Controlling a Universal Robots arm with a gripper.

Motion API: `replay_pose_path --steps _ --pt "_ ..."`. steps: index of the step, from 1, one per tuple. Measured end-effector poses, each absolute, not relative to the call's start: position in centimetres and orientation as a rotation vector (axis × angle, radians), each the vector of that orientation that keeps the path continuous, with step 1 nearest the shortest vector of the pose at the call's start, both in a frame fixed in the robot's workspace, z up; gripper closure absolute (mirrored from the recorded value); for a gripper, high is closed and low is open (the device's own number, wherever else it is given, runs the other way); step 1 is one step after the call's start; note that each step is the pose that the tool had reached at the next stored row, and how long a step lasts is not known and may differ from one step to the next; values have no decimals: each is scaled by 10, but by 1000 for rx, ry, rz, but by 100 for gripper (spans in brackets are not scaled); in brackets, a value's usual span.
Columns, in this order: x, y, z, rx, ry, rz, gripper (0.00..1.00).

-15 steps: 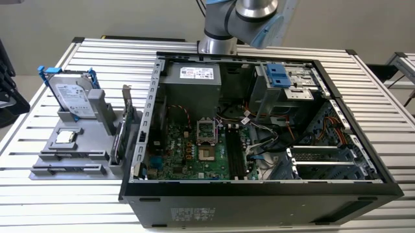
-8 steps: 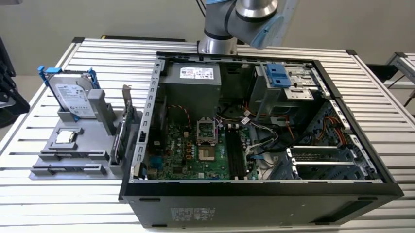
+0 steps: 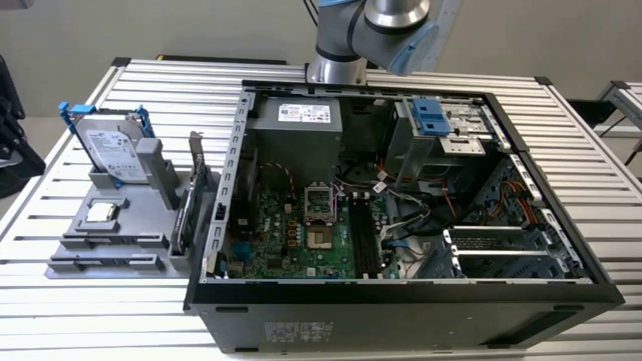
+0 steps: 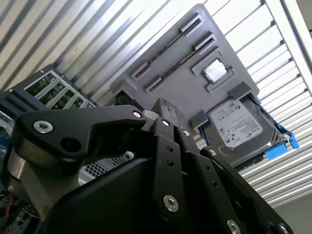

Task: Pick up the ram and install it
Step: 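Pick up the ram and move it above insertion slot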

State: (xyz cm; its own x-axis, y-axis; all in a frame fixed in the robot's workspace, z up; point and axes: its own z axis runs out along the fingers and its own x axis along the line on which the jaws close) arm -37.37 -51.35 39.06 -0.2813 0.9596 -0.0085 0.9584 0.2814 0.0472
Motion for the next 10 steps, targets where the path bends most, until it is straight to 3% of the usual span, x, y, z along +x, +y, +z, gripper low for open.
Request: replay_pose_path --steps 10 --pt "-374 -513 391 1922 2439 49 100"
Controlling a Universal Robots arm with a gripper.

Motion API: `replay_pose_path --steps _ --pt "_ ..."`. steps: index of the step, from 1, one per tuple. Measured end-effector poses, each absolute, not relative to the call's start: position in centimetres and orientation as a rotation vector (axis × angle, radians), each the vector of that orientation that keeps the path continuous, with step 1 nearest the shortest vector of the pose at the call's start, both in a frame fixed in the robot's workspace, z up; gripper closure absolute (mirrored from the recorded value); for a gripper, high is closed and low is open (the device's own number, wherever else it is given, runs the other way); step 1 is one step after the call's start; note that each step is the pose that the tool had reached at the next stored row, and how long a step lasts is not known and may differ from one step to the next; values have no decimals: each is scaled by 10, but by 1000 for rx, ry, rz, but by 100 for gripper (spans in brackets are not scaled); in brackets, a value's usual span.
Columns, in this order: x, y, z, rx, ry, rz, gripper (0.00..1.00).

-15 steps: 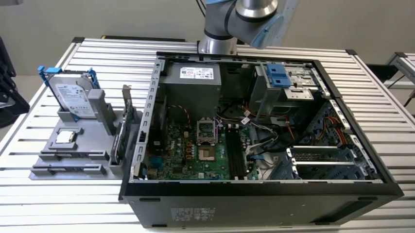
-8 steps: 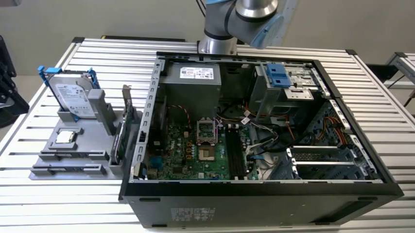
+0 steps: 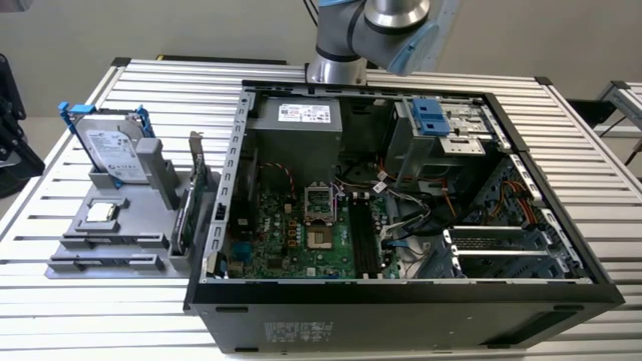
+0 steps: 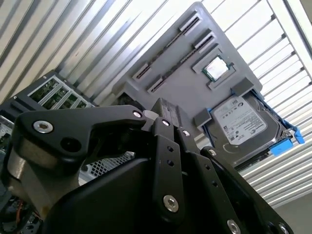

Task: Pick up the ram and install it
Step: 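Pick up the ram and move it above insertion slot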

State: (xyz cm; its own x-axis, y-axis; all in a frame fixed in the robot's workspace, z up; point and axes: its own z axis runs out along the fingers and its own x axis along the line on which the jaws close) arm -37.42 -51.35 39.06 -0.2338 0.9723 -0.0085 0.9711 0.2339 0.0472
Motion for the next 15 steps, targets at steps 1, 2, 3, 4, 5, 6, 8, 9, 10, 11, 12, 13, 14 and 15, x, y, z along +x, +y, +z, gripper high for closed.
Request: replay_pose_path --steps 1,2,3,4,5,6,8,9,10,11,12,13,14,15 --pt "-374 -513 391 1928 2435 49 100" --pt "-374 -513 391 1933 2430 49 100" --pt "-374 -513 391 1939 2425 49 100" --pt "-374 -513 391 1945 2420 49 100" --pt "-374 -513 391 1951 2415 49 100" --pt "-375 -513 391 1957 2410 49 100" --pt "-375 -513 391 1969 2401 48 100" --pt "-375 -513 391 1975 2396 48 100" --pt "-375 -513 391 1980 2391 48 100" --pt "-375 -513 391 1986 2386 48 100" --pt "-375 -513 391 1991 2382 48 100" --pt "-375 -513 391 1997 2377 47 100" --pt "-375 -513 391 2002 2372 48 100" --pt "-375 -513 391 2008 2367 47 100"
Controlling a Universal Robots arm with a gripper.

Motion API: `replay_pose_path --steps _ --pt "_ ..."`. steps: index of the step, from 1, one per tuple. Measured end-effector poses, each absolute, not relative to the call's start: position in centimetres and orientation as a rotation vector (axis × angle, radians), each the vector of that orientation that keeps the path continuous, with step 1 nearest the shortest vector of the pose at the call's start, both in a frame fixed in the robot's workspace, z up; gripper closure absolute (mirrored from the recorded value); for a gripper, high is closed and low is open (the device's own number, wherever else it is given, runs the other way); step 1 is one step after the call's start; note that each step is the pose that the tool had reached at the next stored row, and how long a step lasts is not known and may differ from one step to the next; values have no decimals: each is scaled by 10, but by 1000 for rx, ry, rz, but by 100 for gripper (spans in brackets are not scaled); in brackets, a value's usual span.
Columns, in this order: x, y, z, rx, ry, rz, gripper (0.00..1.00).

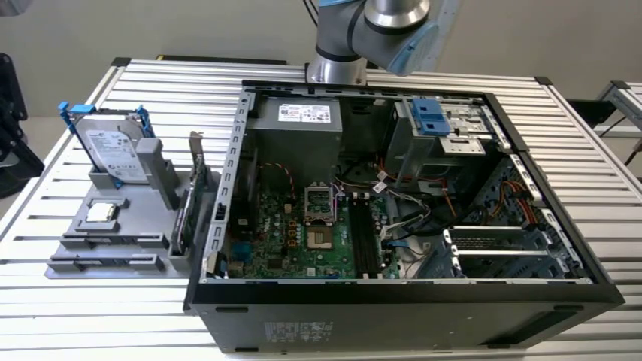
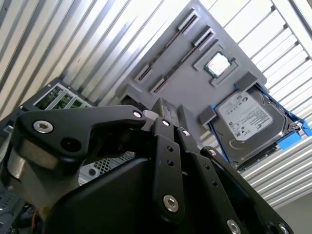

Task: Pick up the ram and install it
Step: 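Pick up the ram and move it above insertion slot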

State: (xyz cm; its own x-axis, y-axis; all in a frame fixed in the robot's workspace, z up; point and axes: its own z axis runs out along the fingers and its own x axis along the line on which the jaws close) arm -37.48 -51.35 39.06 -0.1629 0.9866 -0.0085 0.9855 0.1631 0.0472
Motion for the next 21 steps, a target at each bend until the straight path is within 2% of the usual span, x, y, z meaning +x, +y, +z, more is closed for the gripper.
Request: replay_pose_path --steps 21 --pt "-375 -513 391 2120 2265 45 100"
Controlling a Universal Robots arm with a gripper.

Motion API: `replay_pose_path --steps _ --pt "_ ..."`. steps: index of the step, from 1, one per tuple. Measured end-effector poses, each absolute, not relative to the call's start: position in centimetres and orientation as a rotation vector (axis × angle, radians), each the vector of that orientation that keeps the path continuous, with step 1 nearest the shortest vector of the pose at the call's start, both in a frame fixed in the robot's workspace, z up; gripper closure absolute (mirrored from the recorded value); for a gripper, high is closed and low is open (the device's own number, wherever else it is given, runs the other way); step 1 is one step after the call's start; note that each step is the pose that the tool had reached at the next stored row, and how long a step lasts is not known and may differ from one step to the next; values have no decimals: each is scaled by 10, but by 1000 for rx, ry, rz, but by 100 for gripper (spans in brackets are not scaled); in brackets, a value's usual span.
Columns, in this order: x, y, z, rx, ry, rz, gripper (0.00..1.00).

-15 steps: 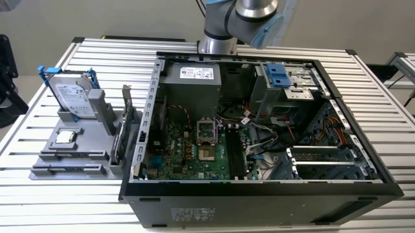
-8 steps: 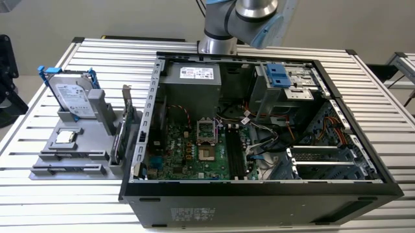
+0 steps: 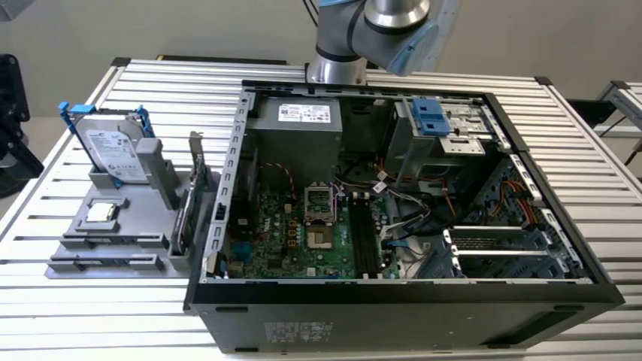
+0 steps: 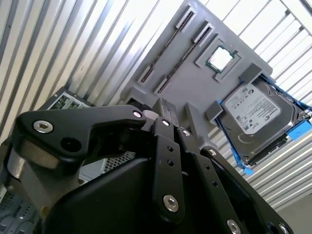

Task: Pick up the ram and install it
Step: 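Pick up the ram and move it above insertion slot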

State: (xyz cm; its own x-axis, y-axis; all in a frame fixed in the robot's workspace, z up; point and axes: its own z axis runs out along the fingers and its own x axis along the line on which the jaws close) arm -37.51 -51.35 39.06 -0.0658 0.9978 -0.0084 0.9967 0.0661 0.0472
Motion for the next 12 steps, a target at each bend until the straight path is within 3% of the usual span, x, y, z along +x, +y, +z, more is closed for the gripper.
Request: replay_pose_path --steps 12 --pt "-375 -513 391 2181 2206 43 100"
